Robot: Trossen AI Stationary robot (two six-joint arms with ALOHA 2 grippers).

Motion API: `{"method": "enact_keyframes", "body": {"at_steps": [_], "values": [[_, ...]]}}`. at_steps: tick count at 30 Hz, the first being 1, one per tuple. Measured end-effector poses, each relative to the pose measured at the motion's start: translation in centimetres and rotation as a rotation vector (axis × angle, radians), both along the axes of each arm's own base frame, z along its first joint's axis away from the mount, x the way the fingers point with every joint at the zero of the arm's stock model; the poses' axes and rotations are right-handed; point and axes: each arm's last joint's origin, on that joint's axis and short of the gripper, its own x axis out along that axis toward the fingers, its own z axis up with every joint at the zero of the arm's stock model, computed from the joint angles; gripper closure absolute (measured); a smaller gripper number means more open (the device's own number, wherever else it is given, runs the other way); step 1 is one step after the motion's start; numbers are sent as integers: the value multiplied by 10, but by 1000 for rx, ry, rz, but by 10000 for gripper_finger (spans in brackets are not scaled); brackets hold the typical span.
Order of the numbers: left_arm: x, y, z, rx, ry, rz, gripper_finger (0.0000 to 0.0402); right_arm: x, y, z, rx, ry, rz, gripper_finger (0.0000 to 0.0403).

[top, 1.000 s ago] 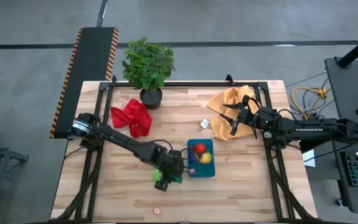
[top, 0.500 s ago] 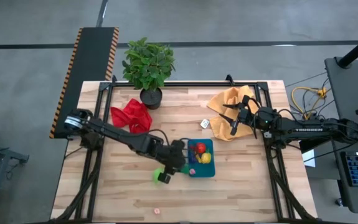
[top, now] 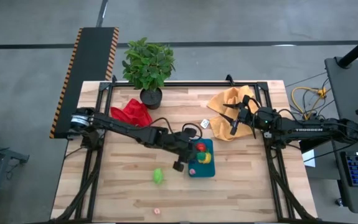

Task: Pick and placing Produce into tupperware
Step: Put the green bell pepper into the blue bin, then put the green melon into the blue bin

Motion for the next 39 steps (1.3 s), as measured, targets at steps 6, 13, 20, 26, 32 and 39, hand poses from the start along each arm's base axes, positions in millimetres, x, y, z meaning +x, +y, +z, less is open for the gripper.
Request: {"method": "enact_keyframes", "body": {"at_steps": [6, 13, 20, 26, 32, 39], "values": [[13, 2, -24, 25, 23, -8, 263, -1, -1, -1, -1, 11, -35, 197], [12, 0, -26, 22, 34, -17, 263, -1, -1, -1, -4, 15, -35, 197], [12, 2, -26, 22, 39, -12, 263, -1, -1, -1, -3, 15, -35, 197], [12, 3, -26, 4, 39, 4, 256, -1, -1, -1, -3, 14, -34, 197], [12, 9, -27, -61, 56, 67, 210, -1, -1, -1, -1, 13, -35, 197], [14, 9, -23, -58, 35, 77, 128, -1, -1, -1, -1, 13, -34, 197]]}}
